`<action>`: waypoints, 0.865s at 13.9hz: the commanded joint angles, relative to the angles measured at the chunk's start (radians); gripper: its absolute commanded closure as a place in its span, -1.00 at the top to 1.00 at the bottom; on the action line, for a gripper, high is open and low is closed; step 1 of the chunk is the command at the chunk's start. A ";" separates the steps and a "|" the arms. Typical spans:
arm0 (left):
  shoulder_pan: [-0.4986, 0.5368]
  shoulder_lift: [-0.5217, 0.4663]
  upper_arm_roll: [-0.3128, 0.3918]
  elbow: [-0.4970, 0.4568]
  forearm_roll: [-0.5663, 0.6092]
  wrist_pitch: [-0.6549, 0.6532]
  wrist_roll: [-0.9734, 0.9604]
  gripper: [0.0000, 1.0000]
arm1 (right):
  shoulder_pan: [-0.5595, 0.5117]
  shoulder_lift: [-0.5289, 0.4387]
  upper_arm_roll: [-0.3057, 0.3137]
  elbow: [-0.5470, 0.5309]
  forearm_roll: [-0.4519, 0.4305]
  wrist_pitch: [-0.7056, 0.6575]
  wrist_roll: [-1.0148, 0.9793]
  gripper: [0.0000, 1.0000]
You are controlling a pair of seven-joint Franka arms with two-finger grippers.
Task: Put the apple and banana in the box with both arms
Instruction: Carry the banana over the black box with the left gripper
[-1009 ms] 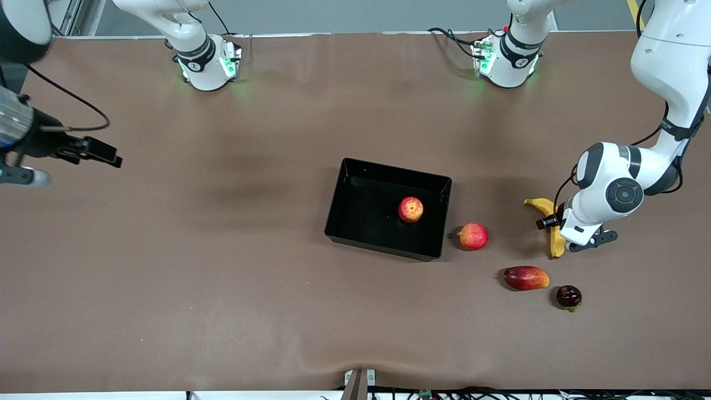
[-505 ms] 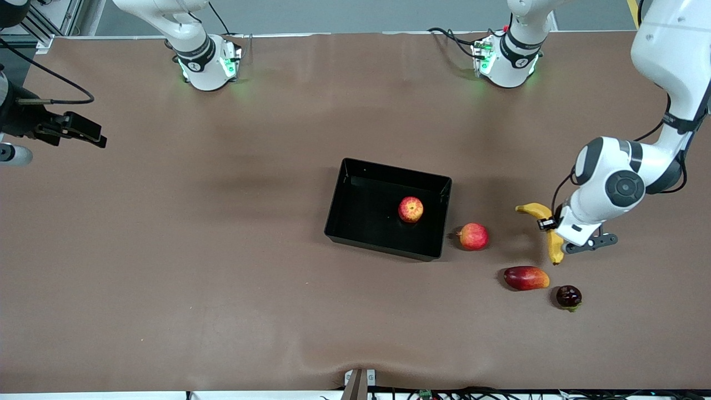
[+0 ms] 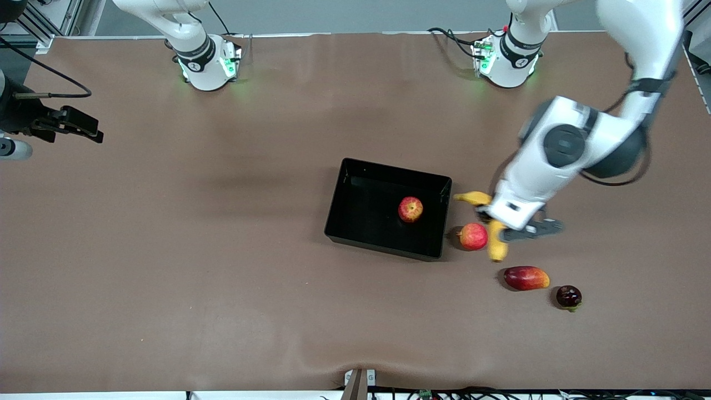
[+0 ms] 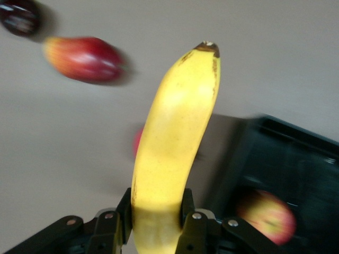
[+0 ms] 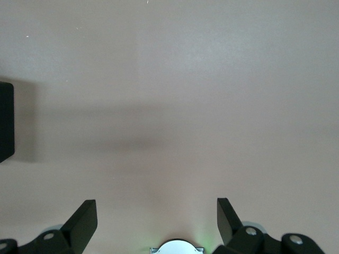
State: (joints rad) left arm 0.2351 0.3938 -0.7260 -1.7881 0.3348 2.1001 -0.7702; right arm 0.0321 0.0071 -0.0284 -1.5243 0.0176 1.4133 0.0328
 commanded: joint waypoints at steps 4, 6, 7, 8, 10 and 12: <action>-0.323 0.204 0.057 0.195 0.035 -0.026 -0.268 -1.00 | -0.017 0.001 0.018 0.075 -0.015 -0.089 -0.005 1.00; -0.419 0.258 0.106 0.237 0.041 -0.026 -0.316 -1.00 | -0.018 -0.001 0.016 0.073 -0.015 -0.083 -0.008 1.00; -0.448 0.270 0.134 0.237 0.043 -0.025 -0.322 -1.00 | -0.018 -0.001 0.016 0.069 -0.015 -0.068 -0.007 1.00; -0.465 0.280 0.149 0.237 0.044 -0.025 -0.322 -1.00 | -0.018 -0.001 0.015 0.059 -0.012 -0.047 -0.007 1.00; -0.482 0.306 0.151 0.234 0.061 -0.017 -0.313 -1.00 | -0.020 -0.002 0.013 0.052 -0.001 -0.037 -0.007 1.00; -0.503 0.351 0.151 0.237 0.116 -0.006 -0.322 -1.00 | -0.020 -0.002 0.013 0.044 0.004 -0.039 -0.008 1.00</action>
State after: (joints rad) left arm -0.2414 0.7041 -0.5806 -1.5846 0.4023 2.0995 -1.0804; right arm 0.0316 0.0114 -0.0262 -1.4661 0.0172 1.3667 0.0329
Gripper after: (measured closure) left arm 0.617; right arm 0.000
